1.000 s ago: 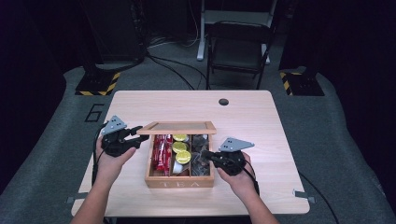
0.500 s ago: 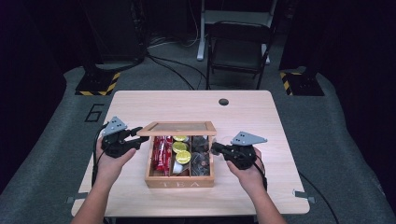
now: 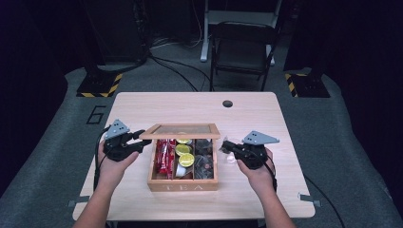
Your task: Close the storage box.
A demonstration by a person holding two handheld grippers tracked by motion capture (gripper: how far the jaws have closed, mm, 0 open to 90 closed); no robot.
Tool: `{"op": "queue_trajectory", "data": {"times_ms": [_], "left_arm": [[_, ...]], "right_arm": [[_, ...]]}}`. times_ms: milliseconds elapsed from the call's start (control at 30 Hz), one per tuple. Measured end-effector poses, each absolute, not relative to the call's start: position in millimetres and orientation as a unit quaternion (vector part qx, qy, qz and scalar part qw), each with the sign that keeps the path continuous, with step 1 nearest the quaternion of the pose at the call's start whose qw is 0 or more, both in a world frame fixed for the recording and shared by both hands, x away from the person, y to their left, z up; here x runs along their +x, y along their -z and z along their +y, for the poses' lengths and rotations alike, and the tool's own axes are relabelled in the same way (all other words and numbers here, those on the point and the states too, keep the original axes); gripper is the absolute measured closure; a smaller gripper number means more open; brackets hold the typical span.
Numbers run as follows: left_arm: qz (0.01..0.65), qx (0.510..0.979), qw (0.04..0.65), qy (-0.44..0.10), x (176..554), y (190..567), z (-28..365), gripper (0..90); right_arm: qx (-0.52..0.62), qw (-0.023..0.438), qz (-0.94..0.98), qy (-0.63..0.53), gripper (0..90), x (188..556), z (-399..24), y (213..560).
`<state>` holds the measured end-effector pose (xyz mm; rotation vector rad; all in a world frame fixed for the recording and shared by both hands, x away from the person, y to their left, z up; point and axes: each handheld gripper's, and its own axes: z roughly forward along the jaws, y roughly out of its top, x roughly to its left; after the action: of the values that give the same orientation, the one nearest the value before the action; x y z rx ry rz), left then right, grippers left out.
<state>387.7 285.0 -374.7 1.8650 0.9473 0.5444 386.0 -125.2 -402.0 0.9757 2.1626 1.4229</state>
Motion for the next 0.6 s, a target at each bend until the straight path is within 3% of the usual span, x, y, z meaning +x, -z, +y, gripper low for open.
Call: {"op": "queue_trajectory", "data": {"times_ms": [600], "left_arm": [[0.388,0.762,0.469,-0.221,386,376,285,57.9]], "right_arm": [[0.381,0.217,0.757,-0.484,90.0,396,-142,410]]}}
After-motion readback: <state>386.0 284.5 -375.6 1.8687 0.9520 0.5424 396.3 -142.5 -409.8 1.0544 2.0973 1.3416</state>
